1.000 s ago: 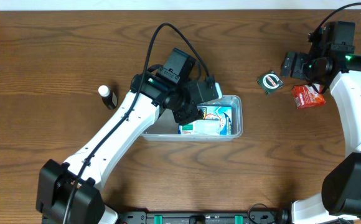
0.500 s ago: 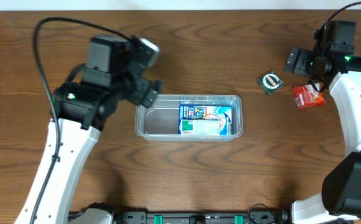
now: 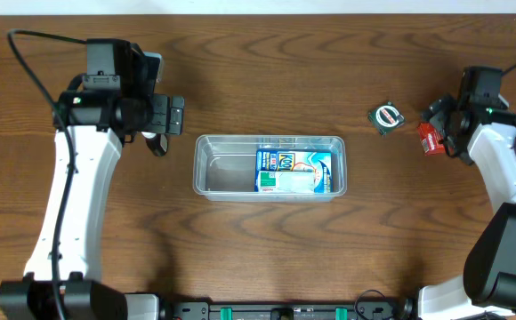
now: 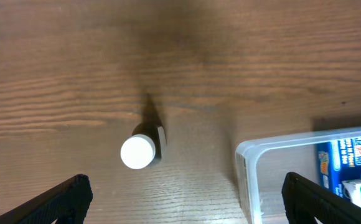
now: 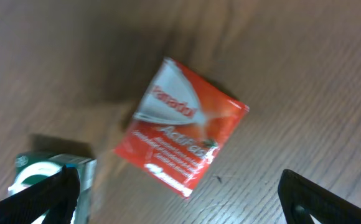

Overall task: Pack container
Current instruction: 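Release the box and raise the left gripper back toward the bottle, then grasp the red Panadol ActiFast packet with the right gripper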

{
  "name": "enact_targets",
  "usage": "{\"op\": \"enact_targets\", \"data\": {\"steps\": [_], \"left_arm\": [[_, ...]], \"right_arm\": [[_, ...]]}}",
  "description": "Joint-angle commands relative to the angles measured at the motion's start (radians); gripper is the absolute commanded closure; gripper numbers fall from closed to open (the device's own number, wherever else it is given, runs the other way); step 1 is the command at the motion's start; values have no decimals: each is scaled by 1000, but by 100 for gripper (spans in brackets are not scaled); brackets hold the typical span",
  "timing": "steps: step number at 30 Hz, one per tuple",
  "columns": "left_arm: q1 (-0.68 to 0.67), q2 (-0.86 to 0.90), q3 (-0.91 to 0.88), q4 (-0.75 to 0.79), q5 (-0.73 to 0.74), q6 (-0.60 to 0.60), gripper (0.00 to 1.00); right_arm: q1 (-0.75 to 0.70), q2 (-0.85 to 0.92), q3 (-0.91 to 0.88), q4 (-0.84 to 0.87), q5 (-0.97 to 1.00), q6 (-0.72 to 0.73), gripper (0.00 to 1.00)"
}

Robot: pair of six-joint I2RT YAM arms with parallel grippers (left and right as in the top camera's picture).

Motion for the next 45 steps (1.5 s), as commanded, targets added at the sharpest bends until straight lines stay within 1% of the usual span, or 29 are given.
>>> {"op": "enact_targets", "data": {"steps": [1,5,9,14,20,28,32,37,45], "left_arm": [[5,40,-13,-2,-3,-13,2],[5,68,-13,2,-34,-14,2],[9,80,-13,13,-55,-13,2],[27,84,-13,17,-54,-14,2],[44,84,-13,16,-54,-14,2],[66,84,-13,21,-54,-14,2],[95,84,-13,48,-54,-14,2],[139,89,-13,93,-55,-14,2],[202,160,-13,134,-54,-17,2]], "right_arm": [[-21,9,-42,29,28,77,1],[-26,9,-60,51,29,78,1],[-26,14,-76,92,36,120,1],[-26,80,-81,140,29,157,1],[-25,151,-81,174,9,156,1],[-26,154,-81,221,11,151,1],[-26,154,-81,271,10,120,1],[-25,155,-81,280,9,118,1],[-25,157,-81,290,8,118,1]]}}
